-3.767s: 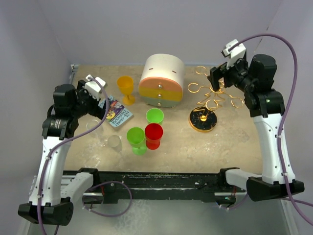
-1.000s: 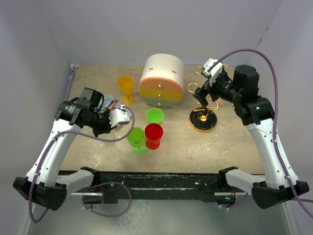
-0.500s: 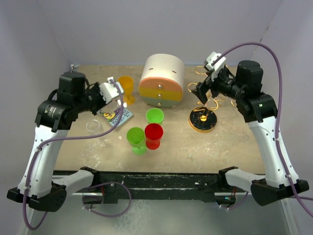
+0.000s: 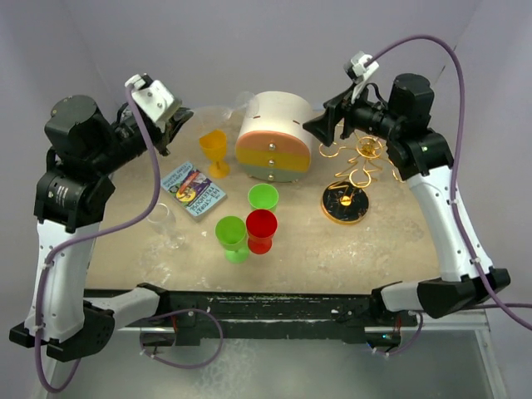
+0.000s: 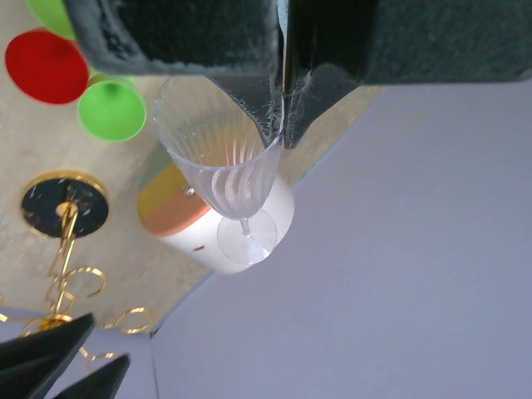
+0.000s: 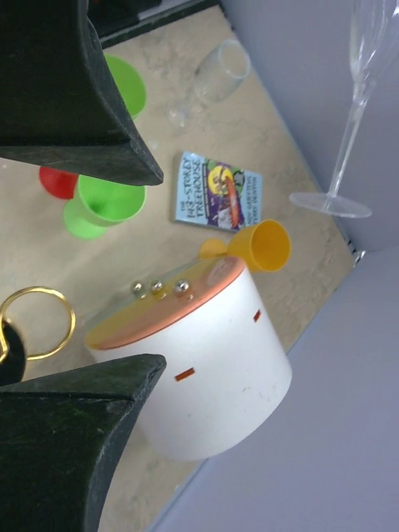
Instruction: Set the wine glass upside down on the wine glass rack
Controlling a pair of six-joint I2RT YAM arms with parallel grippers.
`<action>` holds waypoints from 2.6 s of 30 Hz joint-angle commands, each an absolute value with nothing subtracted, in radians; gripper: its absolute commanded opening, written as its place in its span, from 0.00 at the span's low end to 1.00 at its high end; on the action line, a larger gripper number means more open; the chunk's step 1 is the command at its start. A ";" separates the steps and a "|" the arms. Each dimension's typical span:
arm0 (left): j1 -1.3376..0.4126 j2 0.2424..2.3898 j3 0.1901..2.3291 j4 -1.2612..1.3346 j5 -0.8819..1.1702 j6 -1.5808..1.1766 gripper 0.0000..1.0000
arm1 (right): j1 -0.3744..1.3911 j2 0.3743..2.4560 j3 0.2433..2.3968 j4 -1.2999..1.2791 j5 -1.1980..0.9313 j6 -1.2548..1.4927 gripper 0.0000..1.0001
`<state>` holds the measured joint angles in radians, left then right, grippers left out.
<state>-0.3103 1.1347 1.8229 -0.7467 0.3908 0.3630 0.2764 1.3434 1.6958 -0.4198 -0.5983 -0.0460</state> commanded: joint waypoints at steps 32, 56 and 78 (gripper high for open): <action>-0.310 1.177 1.761 -0.545 0.582 0.138 0.00 | 0.422 1.518 1.675 -0.076 -0.636 0.347 0.08; -0.268 1.092 1.727 -0.571 0.474 0.121 0.77 | 0.284 1.342 1.664 -0.193 -0.382 0.157 0.00; -0.195 1.040 1.640 -0.613 0.356 0.162 0.99 | -0.080 1.011 1.586 -0.331 0.742 -0.580 0.00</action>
